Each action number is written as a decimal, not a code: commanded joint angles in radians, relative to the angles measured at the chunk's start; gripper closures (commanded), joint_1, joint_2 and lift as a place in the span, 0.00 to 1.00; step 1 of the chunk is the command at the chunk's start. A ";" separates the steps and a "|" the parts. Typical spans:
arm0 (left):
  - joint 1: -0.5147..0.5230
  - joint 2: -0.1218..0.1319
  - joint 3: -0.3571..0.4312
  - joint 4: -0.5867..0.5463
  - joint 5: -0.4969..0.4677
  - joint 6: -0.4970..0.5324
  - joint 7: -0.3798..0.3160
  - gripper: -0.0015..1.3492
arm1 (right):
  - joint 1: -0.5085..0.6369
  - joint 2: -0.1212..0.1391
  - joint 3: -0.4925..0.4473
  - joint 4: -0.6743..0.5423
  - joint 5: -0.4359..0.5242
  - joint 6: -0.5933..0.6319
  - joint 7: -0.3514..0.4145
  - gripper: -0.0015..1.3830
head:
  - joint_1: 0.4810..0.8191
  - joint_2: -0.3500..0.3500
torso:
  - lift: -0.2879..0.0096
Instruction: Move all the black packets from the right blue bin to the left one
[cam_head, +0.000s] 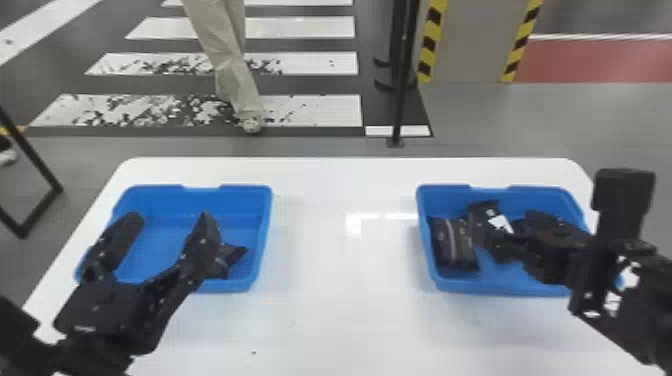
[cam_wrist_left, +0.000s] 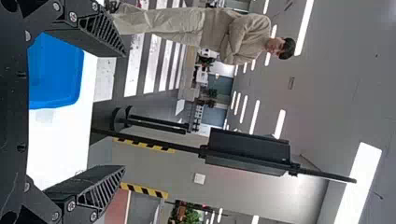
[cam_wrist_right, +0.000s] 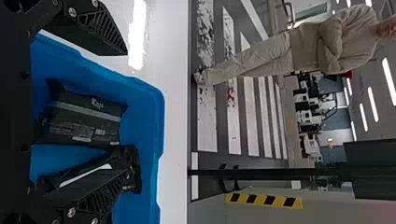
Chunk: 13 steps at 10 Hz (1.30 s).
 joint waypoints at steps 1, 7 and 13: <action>0.000 0.000 -0.002 -0.002 -0.004 -0.001 -0.003 0.14 | -0.035 0.008 0.017 0.081 0.009 0.010 -0.019 0.10 | 0.63 0.51 | 0.50; 0.003 -0.001 0.002 0.001 -0.010 -0.026 -0.006 0.14 | -0.174 0.017 0.081 0.378 -0.011 -0.024 -0.036 0.11 | 0.63 0.50 | 0.50; 0.000 -0.001 0.000 0.001 -0.022 -0.050 -0.006 0.14 | -0.219 0.017 0.133 0.457 -0.063 -0.031 -0.038 0.30 | 0.63 0.55 | 0.50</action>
